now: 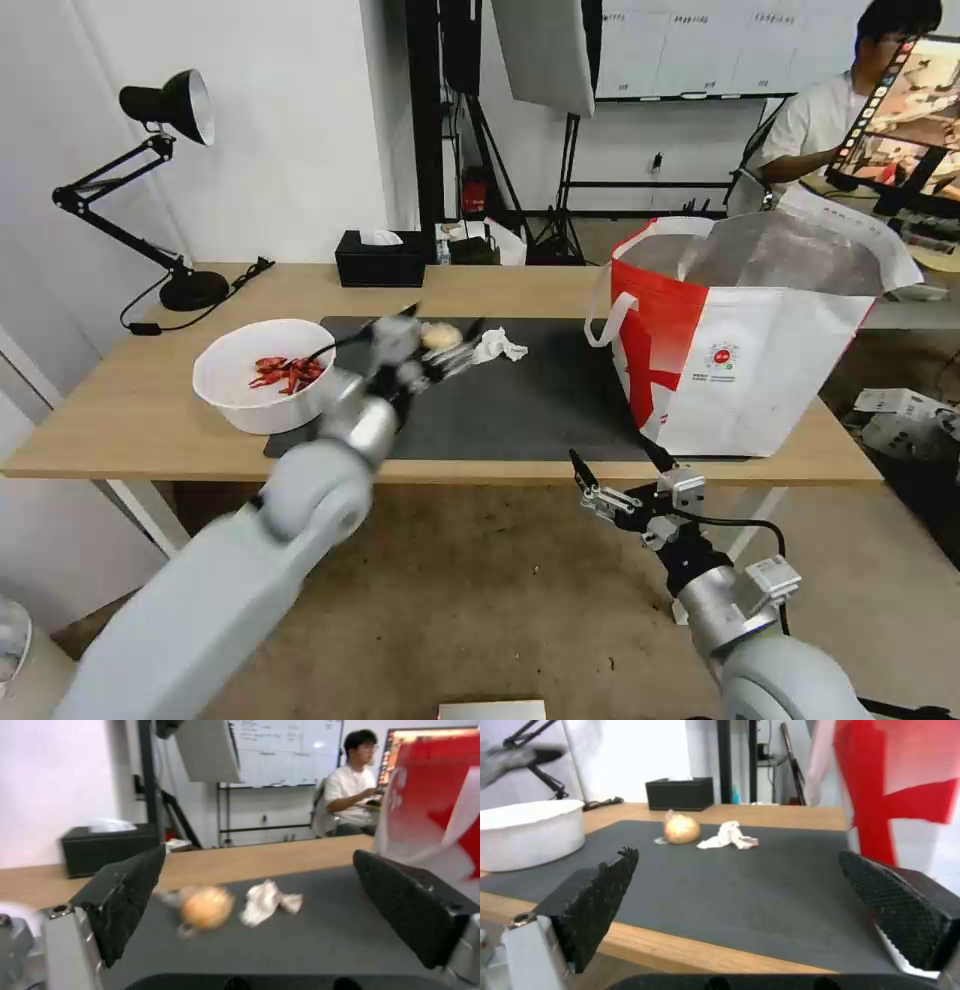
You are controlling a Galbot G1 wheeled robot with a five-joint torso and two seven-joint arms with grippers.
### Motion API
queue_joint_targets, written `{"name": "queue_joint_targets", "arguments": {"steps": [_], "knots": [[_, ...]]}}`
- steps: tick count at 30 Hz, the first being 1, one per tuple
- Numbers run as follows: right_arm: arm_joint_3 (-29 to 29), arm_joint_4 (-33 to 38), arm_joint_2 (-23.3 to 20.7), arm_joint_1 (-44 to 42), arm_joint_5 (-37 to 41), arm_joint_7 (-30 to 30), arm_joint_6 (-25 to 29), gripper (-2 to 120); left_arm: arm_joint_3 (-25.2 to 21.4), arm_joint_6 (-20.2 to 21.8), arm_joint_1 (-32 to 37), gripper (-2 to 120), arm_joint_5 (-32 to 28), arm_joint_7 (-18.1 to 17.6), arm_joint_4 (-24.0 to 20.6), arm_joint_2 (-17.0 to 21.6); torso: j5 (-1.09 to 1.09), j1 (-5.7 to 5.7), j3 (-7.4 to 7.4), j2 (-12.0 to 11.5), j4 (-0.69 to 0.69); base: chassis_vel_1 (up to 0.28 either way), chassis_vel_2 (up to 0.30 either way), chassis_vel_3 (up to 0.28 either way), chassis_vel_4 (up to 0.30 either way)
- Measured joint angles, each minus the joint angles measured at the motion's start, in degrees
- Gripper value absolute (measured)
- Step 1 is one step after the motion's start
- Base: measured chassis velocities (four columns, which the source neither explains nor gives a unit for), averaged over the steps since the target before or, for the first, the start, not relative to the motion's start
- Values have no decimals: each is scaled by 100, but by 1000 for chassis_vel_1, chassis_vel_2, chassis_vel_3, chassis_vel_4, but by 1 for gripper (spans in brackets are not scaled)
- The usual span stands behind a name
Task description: Pick up the trash from the table and place it into the takeout bag.
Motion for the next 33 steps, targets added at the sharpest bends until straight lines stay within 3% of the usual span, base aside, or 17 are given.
{"name": "queue_joint_targets", "arguments": {"steps": [3, 4, 7, 11, 19, 33], "knots": [[247, 16, -47, -152, -31, -1, 106, 100, -547, -285, 1060, 100, 634, 201, -138, -196, 1, 0, 0, 0, -2, 0, 0, 0, 0], [247, 16, -47, -152, -31, -1, 106, 100, -547, -285, 1060, 100, 634, 201, -138, -196, 1, 0, 0, 0, -2, 0, 0, 0, 0], [389, -54, -62, -264, -37, -1, 260, 100, -1032, -699, 1971, 100, 1283, 497, -114, -522, 2, 0, 0, 0, 0, 0, 0, 0, 0], [453, -190, 3, -410, -154, -5, 398, 100, -1335, -887, 2481, 100, 1440, 616, -60, -816, 1, 0, 0, 0, -1, 0, 0, 0, 0], [304, -584, 212, -498, -449, -35, 567, 100, -1491, -1114, 2816, 100, 1604, 721, 91, -1077, 1, 0, 1, 0, -1, 0, 0, 0, 0], [81, -621, 451, -503, -627, -35, 567, 100, -1418, -1115, 2754, 100, 1629, 740, 146, -1150, 1, 1, 1, -1, -1, 0, 0, 0, 0]]}}
